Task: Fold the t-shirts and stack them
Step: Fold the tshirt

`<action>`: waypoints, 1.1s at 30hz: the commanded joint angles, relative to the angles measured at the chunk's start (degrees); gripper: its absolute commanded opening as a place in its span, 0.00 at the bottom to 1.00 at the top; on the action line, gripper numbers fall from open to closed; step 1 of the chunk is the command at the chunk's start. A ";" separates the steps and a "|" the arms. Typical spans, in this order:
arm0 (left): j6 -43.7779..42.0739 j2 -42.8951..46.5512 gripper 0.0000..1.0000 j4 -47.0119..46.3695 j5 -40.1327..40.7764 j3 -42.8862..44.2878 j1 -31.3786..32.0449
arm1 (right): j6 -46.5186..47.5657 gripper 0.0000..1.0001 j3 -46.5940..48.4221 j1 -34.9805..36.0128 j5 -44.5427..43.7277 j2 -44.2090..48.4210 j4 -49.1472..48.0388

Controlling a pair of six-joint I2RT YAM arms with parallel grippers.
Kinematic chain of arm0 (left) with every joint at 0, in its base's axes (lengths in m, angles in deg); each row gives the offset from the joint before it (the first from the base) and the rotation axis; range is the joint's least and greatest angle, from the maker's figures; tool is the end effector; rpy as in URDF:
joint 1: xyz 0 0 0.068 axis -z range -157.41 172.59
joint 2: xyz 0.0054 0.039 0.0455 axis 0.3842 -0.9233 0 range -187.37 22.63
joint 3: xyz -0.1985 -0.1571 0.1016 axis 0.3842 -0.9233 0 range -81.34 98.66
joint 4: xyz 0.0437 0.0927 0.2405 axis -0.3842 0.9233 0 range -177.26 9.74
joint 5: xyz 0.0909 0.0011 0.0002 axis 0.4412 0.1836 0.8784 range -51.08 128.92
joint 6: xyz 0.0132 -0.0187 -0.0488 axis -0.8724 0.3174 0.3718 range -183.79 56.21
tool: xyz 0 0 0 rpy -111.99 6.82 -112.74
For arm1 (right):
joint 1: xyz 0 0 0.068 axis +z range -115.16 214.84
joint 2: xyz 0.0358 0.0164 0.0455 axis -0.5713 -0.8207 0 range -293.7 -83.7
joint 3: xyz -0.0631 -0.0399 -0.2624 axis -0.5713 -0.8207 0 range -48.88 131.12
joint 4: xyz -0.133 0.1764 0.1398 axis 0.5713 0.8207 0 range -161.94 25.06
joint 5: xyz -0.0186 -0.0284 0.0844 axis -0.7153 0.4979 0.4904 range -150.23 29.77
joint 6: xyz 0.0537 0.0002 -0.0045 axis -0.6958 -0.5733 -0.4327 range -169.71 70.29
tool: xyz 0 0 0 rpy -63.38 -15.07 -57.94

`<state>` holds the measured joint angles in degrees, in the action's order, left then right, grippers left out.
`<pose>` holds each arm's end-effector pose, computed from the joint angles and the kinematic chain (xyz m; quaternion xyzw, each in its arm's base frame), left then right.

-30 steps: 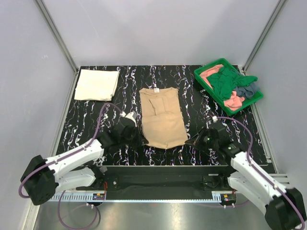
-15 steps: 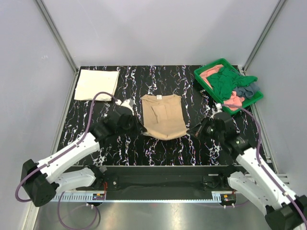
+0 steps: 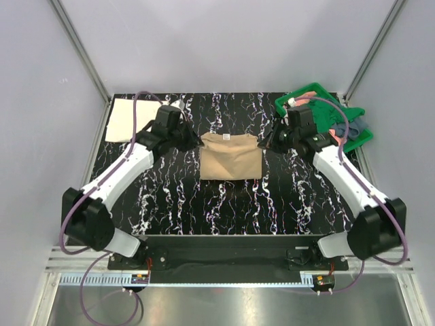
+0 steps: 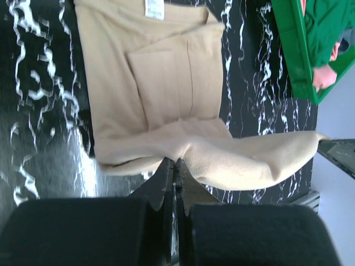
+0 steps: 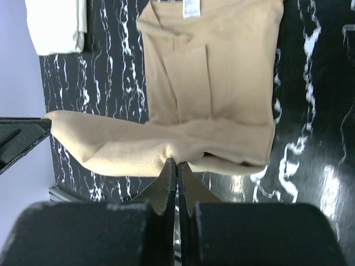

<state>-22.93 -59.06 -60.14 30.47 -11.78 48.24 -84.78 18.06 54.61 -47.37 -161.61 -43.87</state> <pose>0.2849 -0.1425 0.3128 -0.0879 0.8973 -0.2900 0.3209 0.2807 0.1092 0.3155 0.0716 0.8955 0.2866 0.3329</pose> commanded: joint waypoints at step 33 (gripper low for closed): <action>-5.96 -50.42 0.27 -16.13 -19.43 39.69 -16.24 | 4.49 0.12 46.00 -11.86 16.50 -55.33 -3.29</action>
<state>-26.99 -111.43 -73.35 11.94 25.22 32.94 -78.94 60.89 43.53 -29.58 -217.60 -45.99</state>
